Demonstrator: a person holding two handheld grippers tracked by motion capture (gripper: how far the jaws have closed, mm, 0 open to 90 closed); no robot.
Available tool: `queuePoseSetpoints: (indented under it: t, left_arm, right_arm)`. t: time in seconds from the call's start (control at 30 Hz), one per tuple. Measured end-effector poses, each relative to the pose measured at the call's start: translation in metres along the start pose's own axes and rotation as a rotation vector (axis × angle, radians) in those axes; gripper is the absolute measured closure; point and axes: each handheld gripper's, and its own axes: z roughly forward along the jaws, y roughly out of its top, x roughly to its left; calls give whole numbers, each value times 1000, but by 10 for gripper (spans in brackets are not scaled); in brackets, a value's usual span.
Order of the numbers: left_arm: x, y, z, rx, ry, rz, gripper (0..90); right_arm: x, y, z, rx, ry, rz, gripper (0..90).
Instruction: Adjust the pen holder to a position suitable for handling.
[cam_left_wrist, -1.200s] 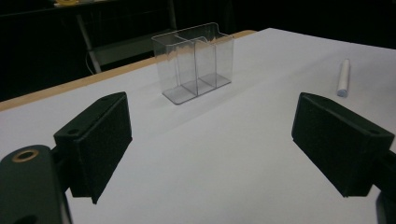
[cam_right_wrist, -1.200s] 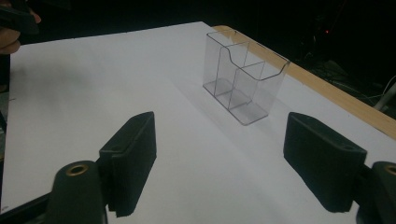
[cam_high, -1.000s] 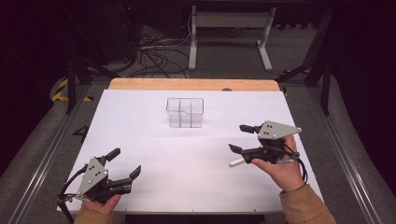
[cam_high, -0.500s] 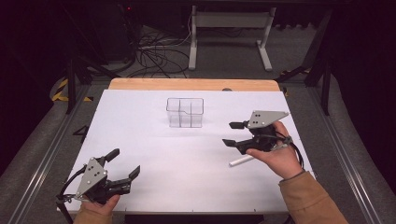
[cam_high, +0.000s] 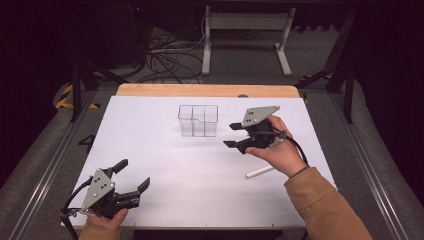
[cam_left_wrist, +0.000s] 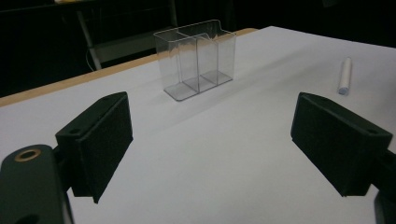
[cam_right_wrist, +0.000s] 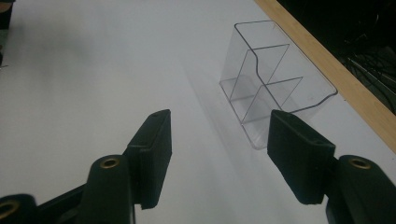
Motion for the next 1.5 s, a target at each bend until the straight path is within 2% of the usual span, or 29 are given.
queuePoseSetpoints:
  t: [0.13, 0.37, 0.77, 1.03, 1.2, 1.27, 1.5]
  left_arm:
    - [0, 0, 0, 0, 1, -3, 134]
    - [1, 0, 0, -4, 2, -1, 134]
    - [3, -1, 1, -4, -1, -10, 134]
    - [4, -1, 0, -6, 0, -15, 134]
    - [4, -1, 1, -5, 1, -16, 135]
    - [4, -1, 1, -7, -1, -24, 135]
    - [5, -2, 1, -2, -8, -19, 135]
  right_arm:
    - [-6, 5, 10, 21, -1, 0, 422]
    - [-18, 12, 28, 54, -3, -36, 452]
    - [-37, 24, 48, 95, -20, -55, 456]
    - [-43, 29, 56, 111, -28, -62, 454]
    - [-47, 31, 64, 132, 0, -55, 486]
    - [-52, 33, 70, 168, 19, -79, 514]
    - [-57, 38, 83, 191, 31, -117, 535]
